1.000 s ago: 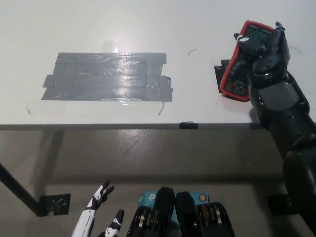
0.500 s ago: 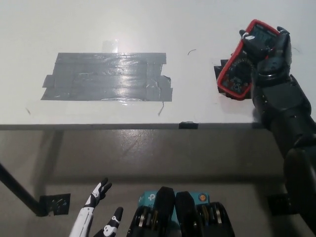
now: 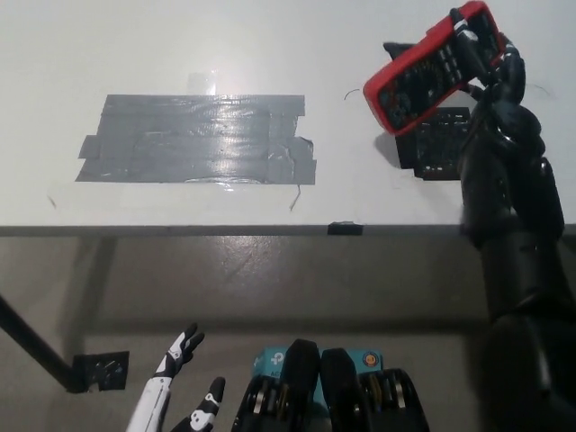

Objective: The robot first picks the multimeter with right hand and then unfolds the black stand on the back of it using left hand

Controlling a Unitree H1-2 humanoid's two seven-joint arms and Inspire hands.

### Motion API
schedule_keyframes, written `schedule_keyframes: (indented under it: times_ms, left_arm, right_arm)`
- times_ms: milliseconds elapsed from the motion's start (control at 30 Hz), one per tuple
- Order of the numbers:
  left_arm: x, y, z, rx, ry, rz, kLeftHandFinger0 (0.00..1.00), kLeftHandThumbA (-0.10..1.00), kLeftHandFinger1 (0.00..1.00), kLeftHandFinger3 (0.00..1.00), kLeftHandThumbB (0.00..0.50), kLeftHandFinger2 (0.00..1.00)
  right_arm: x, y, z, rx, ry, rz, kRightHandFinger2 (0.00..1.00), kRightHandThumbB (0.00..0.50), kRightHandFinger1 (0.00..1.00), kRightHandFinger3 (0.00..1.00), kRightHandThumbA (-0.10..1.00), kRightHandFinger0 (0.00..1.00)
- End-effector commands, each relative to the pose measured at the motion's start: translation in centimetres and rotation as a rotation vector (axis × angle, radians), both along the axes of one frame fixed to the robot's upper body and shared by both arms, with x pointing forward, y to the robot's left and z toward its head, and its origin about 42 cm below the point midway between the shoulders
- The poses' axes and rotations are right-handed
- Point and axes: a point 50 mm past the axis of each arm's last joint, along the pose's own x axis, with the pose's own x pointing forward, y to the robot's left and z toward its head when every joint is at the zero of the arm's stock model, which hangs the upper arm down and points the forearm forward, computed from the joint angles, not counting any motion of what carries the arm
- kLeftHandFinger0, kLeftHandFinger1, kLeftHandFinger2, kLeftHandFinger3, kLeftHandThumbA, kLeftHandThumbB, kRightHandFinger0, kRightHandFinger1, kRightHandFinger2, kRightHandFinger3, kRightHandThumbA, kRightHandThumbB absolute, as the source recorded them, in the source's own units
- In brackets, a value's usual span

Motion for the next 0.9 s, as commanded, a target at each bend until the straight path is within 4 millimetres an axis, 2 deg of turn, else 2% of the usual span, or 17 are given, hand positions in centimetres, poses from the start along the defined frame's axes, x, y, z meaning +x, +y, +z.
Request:
schedule_keyframes:
  times_ms: [0, 67, 133, 267, 300, 333, 367, 433, 467, 500, 567, 600, 667, 700, 733, 800, 867]
  left_arm:
    - [-0.3, 0.1, 1.4, -0.020, -0.060, 0.021, 1.00, 0.69, 1.00, 1.00, 0.202, 0.99]
    - [-0.4, -0.1, 3.0, -0.024, -0.103, 0.025, 1.00, 0.74, 1.00, 1.00, 0.193, 1.00]
    - [-0.3, -0.5, 5.2, -0.056, -0.185, 0.021, 1.00, 0.73, 1.00, 1.00, 0.182, 1.00]
    - [0.1, -1.2, 9.5, -0.126, -0.340, -0.005, 1.00, 0.74, 1.00, 1.00, 0.191, 1.00]
    - [0.1, -1.3, 10.0, -0.131, -0.352, -0.007, 1.00, 0.76, 1.00, 1.00, 0.187, 1.00]
    - [0.4, -1.4, 12.2, -0.152, -0.438, -0.018, 1.00, 0.78, 1.00, 1.00, 0.191, 1.00]
    - [0.5, -1.5, 13.4, -0.165, -0.476, -0.027, 1.00, 0.77, 1.00, 1.00, 0.183, 1.00]
    - [0.6, -1.8, 15.2, -0.183, -0.525, -0.039, 1.00, 0.76, 1.00, 1.00, 0.179, 1.00]
    - [0.7, -2.0, 16.4, -0.205, -0.558, -0.042, 1.00, 0.76, 1.00, 1.00, 0.195, 1.00]
    - [0.8, -2.2, 17.2, -0.219, -0.583, -0.052, 1.00, 0.79, 1.00, 1.00, 0.209, 1.00]
    - [1.0, -2.6, 19.2, -0.237, -0.641, -0.074, 1.00, 0.81, 1.00, 1.00, 0.244, 1.00]
    - [1.2, -2.8, 19.7, -0.240, -0.656, -0.077, 1.00, 0.82, 1.00, 1.00, 0.248, 1.00]
    - [1.4, -3.1, 20.7, -0.259, -0.684, -0.089, 1.00, 0.79, 1.00, 1.00, 0.237, 1.00]
    - [1.7, -3.3, 21.3, -0.275, -0.696, -0.096, 1.00, 0.79, 1.00, 1.00, 0.248, 1.00]
    - [1.9, -3.4, 21.7, -0.287, -0.702, -0.101, 1.00, 0.80, 1.00, 1.00, 0.256, 1.00]
    - [2.4, -3.8, 22.6, -0.300, -0.723, -0.112, 1.00, 0.80, 1.00, 1.00, 0.260, 1.00]
    - [3.2, -4.1, 23.5, -0.299, -0.734, -0.117, 1.00, 0.84, 1.00, 1.00, 0.281, 1.00]
  right_arm:
    - [-3.0, 1.5, 12.9, 0.385, -0.439, 0.232, 0.81, 0.117, 0.29, 1.00, -0.10, 0.00]
    - [-4.4, 1.6, 13.2, 0.432, -0.479, 0.314, 0.79, 0.088, 0.29, 1.00, -0.10, 0.00]
    - [-6.1, 1.5, 13.0, 0.465, -0.545, 0.387, 0.78, 0.116, 0.31, 1.00, -0.10, 0.00]
    - [-9.2, 1.5, 12.2, 0.609, -0.623, 0.495, 0.75, 0.111, 0.29, 0.83, -0.10, 0.00]
    - [-9.5, 1.5, 12.1, 0.622, -0.628, 0.506, 0.73, 0.107, 0.28, 0.84, -0.10, 0.00]
    - [-10.6, 1.7, 11.6, 0.668, -0.650, 0.545, 0.74, 0.104, 0.28, 0.92, -0.10, 0.00]
    - [-11.2, 1.9, 11.3, 0.686, -0.662, 0.569, 0.76, 0.103, 0.27, 0.91, -0.10, 0.00]
    - [-12.3, 2.3, 10.8, 0.687, -0.674, 0.596, 0.78, 0.110, 0.25, 0.78, -0.10, 0.00]
    - [-12.6, 2.6, 10.4, 0.704, -0.675, 0.612, 0.80, 0.127, 0.25, 0.56, -0.10, 0.00]
    - [-13.1, 2.9, 9.9, 0.722, -0.676, 0.626, 0.77, 0.140, 0.23, 0.67, -0.10, 0.00]
    - [-14.7, 3.6, 8.9, 0.776, -0.682, 0.670, 0.67, 0.163, 0.14, 0.56, -0.10, 0.00]
    - [-15.1, 3.8, 8.8, 0.781, -0.689, 0.682, 0.63, 0.168, 0.12, 0.57, -0.10, 0.00]
    - [-16.5, 4.5, 8.3, 0.791, -0.707, 0.727, 0.67, 0.154, 0.11, 0.52, -0.10, 0.00]
    - [-17.2, 4.8, 8.1, 0.777, -0.722, 0.751, 0.72, 0.150, 0.13, 0.63, -0.10, 0.00]
    - [-17.7, 5.1, 8.0, 0.765, -0.735, 0.765, 0.63, 0.196, 0.08, 0.64, -0.10, 0.00]
    - [-18.7, 5.5, 7.9, 0.776, -0.764, 0.813, 0.76, 0.150, 0.17, 0.79, -0.10, 0.00]
    - [-19.8, 5.8, 8.0, 0.757, -0.782, 0.843, 0.76, 0.169, 0.20, 0.83, -0.10, 0.00]
